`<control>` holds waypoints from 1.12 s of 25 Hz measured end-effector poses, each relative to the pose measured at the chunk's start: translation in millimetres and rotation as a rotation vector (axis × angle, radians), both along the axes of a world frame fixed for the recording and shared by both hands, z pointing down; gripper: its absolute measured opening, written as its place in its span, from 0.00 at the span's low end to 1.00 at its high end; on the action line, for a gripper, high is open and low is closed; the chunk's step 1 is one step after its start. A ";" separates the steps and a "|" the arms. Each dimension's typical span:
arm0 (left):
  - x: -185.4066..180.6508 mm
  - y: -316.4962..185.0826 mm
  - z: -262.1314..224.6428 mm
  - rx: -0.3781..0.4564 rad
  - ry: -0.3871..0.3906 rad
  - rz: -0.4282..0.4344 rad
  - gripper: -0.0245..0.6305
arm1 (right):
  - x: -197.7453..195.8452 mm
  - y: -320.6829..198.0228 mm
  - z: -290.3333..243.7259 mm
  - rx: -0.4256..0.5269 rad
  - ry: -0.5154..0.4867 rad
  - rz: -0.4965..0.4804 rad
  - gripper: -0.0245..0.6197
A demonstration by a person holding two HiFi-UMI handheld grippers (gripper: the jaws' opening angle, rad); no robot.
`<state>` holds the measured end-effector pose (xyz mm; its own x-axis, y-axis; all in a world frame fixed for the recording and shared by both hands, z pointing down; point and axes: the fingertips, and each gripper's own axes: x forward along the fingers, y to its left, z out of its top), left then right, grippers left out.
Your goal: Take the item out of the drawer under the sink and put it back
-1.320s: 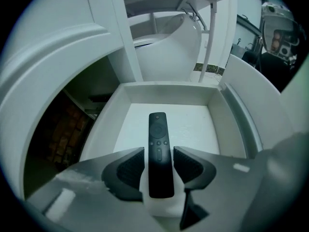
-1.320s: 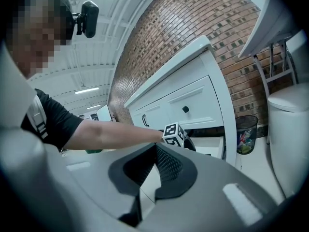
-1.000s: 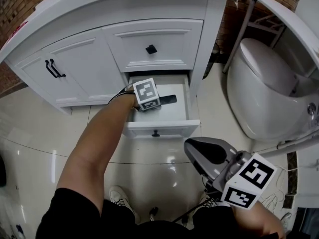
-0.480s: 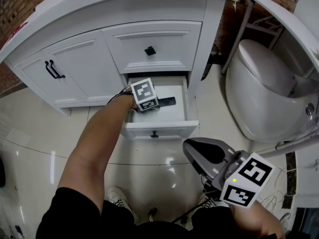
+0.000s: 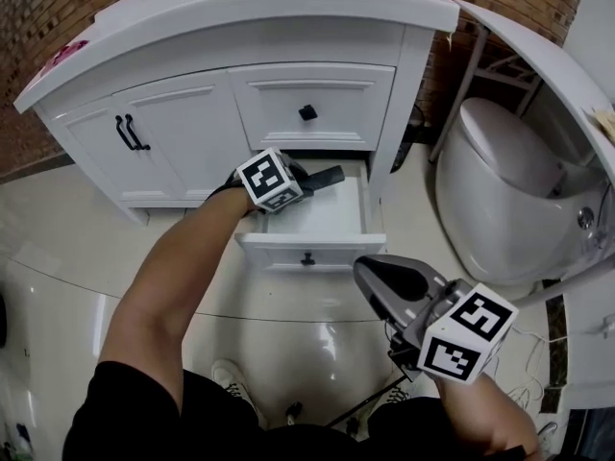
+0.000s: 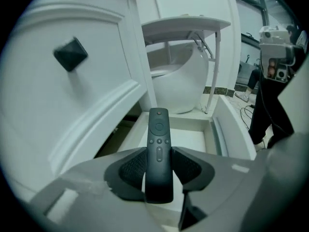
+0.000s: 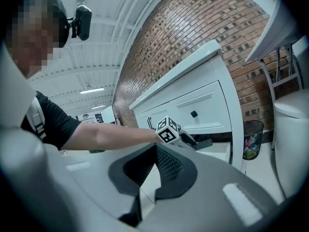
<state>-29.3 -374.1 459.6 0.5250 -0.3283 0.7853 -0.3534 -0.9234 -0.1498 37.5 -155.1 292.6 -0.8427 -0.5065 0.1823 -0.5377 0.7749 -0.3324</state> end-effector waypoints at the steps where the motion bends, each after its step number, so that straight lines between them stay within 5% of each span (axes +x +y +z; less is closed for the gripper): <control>1: -4.8 2.5 -12.5 0.020 0.021 -0.017 0.29 | -3.0 1.7 -0.1 0.002 0.002 -0.004 0.04; 12: -46.3 85.7 -106.0 0.165 0.236 -0.139 0.29 | -22.4 14.5 -4.6 0.048 0.035 -0.037 0.04; 21: -39.2 167.7 -159.6 0.240 0.426 -0.147 0.29 | -24.4 29.6 -4.4 0.056 0.052 -0.024 0.04; 28: -54.0 248.3 -186.1 0.173 0.598 -0.247 0.29 | -30.2 37.8 -5.4 0.090 0.078 -0.042 0.04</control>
<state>-83.3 -125.8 273.5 0.7466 -0.5899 0.3074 -0.6197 -0.7848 -0.0009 7.2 -117.2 287.1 -0.8487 -0.4880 0.2036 -0.5253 0.8222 -0.2190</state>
